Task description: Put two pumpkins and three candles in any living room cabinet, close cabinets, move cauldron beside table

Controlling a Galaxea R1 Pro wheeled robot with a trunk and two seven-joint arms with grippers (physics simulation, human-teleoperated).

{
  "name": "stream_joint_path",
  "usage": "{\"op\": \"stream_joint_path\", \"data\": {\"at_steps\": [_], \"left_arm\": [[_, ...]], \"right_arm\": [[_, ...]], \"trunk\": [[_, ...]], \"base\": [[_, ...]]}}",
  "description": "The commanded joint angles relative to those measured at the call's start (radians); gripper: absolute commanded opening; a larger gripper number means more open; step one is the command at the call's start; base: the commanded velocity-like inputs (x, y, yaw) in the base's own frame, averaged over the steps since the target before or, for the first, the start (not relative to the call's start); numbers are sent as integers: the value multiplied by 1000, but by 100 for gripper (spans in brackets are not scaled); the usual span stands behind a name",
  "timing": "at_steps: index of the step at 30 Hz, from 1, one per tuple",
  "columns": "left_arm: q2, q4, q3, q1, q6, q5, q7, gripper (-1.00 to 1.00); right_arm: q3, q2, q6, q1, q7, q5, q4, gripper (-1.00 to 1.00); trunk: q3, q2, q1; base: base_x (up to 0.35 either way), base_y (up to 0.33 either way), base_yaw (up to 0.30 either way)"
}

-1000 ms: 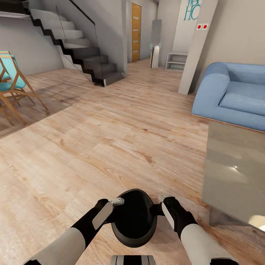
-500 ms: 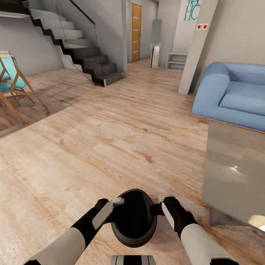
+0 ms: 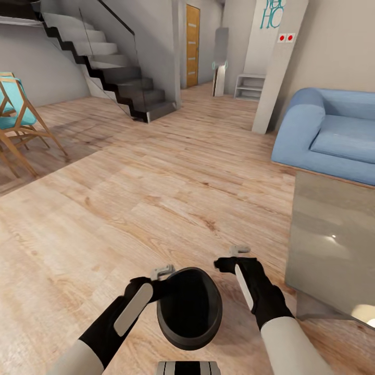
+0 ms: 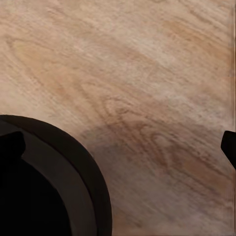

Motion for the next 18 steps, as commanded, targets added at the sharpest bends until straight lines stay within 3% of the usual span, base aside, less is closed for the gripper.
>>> {"op": "stream_joint_path", "data": {"at_steps": [1, 3, 5, 7, 10, 12, 14, 16, 18], "left_arm": [[1, -13, -1, 3, 0, 10, 13, 100], [4, -40, -1, 11, 0, 11, 16, 100], [12, -121, 0, 42, 0, 10, 27, 100], [53, -283, 1, 112, 0, 10, 71, 100], [98, -415, 2, 180, 0, 11, 114, 100], [114, -454, 13, 208, 0, 12, 128, 100], [128, -490, 56, 244, 1, 14, 141, 100], [136, -517, 180, 311, 1, 16, 148, 100], [138, -523, 238, 340, -3, 16, 151, 100]], "right_arm": [[-1, 1, 11, 7, 3, 6, -22, 100], [-1, 1, 19, 26, 13, 6, -73, 100], [-1, 1, 32, 83, 71, 6, -200, 100], [0, 1, 57, 126, 112, 7, -312, 100], [4, 1, 103, 170, 139, 8, -444, 100], [9, 1, 120, 181, 146, 9, -495, 100], [19, 2, 139, 191, 152, 10, -560, 100], [48, 1, 190, 199, 157, 8, -620, 100], [69, 1, 207, 200, 158, 7, -635, 100]], "trunk": [[-1, 0, 0], [-1, 0, 0], [-1, 0, 0], [-1, 0, 0], [-1, 0, 0], [-1, 0, 0], [-1, 0, 0], [7, 0, -1], [15, 1, -2]], "base": [[0, 0, 0], [0, 0, 0], [0, 0, 0], [0, 0, 0], [0, 0, 0], [0, 0, 0], [0, 0, 0], [0, 0, 49], [0, 0, 145]]}}
